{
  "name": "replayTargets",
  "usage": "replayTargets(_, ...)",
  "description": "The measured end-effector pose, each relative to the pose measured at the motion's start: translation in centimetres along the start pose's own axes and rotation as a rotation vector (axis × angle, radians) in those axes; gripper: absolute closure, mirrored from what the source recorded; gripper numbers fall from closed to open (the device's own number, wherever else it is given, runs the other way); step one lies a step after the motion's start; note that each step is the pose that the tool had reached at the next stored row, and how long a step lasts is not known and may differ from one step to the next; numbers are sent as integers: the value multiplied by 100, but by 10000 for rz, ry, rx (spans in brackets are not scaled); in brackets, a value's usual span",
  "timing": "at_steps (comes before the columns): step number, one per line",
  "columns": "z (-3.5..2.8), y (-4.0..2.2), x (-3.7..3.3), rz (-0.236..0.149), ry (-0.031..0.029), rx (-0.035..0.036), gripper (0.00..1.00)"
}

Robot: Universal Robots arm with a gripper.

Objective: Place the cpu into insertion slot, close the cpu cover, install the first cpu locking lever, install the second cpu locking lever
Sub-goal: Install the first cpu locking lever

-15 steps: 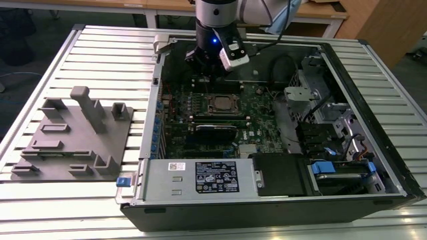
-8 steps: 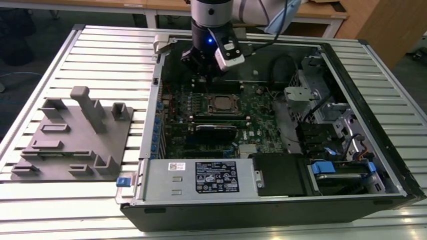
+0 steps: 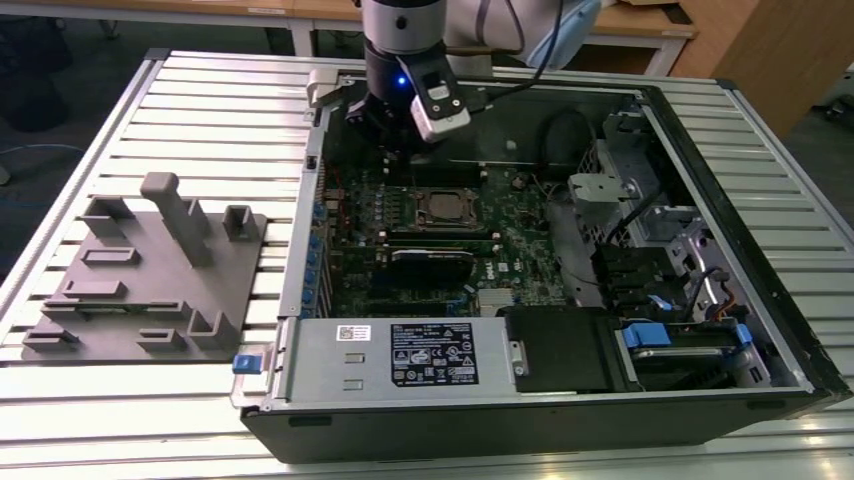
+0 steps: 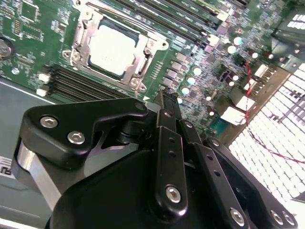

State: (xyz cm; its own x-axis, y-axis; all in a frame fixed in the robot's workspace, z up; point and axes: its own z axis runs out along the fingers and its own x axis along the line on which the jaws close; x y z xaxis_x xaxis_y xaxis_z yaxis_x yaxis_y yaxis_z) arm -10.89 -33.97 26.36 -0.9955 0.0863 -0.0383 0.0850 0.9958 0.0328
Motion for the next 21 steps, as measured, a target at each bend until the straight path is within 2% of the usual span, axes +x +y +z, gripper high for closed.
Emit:
replayTargets(5,-1,-1,5,-1,2,-4,89)
replayTargets(6,-1,-2,6,2,8,-54,89)
replayTargets(9,-1,-9,5,17,37,-417,89)
replayTargets(11,0,-15,5,30,62,-713,89)
replayTargets(12,0,-19,4,34,72,-828,89)
replayTargets(14,2,-25,5,38,80,-930,89)
replayTargets(17,7,-31,10,41,84,-972,89)
replayTargets(18,9,-33,14,42,86,-1005,89)
replayTargets(19,11,-36,19,43,92,-1072,89)
replayTargets(21,12,-44,24,52,111,-1277,89)
